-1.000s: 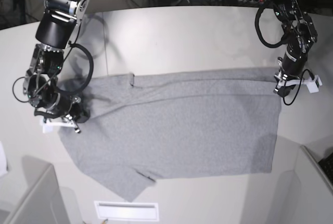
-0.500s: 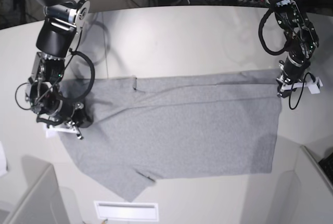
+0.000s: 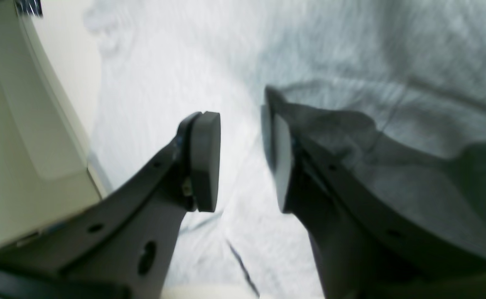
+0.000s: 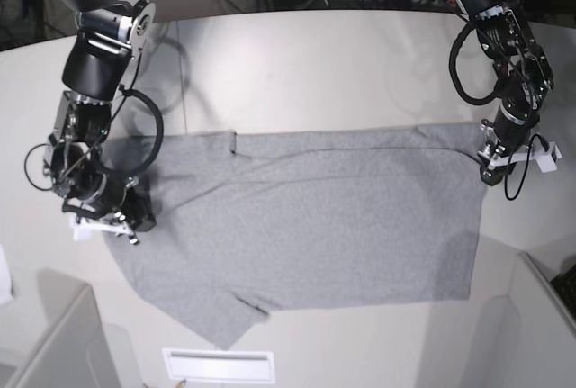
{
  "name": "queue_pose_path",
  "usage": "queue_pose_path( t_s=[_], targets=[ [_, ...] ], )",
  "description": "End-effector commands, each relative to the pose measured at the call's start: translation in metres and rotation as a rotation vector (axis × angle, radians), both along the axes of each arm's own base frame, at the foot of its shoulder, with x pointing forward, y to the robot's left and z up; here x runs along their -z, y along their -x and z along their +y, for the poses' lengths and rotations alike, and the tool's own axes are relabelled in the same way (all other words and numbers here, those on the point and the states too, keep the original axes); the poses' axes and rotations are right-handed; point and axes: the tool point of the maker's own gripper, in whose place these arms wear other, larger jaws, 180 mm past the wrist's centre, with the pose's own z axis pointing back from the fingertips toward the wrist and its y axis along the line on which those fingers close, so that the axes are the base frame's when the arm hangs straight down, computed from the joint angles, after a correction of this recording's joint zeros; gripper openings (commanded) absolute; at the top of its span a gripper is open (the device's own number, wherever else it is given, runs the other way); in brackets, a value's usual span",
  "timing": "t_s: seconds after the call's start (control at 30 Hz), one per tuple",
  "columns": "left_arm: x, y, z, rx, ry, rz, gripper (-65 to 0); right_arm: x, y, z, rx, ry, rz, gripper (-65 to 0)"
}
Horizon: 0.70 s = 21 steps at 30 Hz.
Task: Fold the T-shirt properly
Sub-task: 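Lift the shoulder edges and pull them toward the robot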
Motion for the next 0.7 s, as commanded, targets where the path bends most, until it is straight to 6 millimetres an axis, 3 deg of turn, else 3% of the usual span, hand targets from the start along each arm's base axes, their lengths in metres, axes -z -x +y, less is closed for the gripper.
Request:
queue_pose_path(
  t_s=[0.0, 0.17, 0.33, 0.4, 0.53, 0.67],
  targets=[
    [-0.016, -0.009, 0.006, -0.001, -0.022, -0.049, -40.5, -0.016, -0.01, -0.009, 0.016, 0.012, -0.054, -44.3],
    [-0.025, -0.023, 0.008, -0.009, -0.018, -0.081, -26.8, -0.027, 0.003, -0.016, 0.034, 0.072, -0.114, -44.3],
    [-0.044, -0.03, 0.009, 0.002, -0.046, -0.124, -23.0, -0.051, 0.026, -0.025, 0.115, 0.163, -0.223, -44.3],
    [-0.054, -0.017, 0.008, 0.023, -0.095, -0.13, -23.0, -0.056, 0.05, -0.038, 0.206, 0.197, -0.212, -44.3],
    [-0.067, 0.019, -0.005, 0.076, -0.184, -0.119, -23.7, -0.06, 0.089, -0.04, 0.296, 0.238, -0.213, -44.0],
    [-0.055, 0.069, 0.018, -0.05, -0.188, -0.089, -26.0, -0.051, 0.121, -0.036, 0.315, 0.259, -0.187, -43.8]
  ],
)
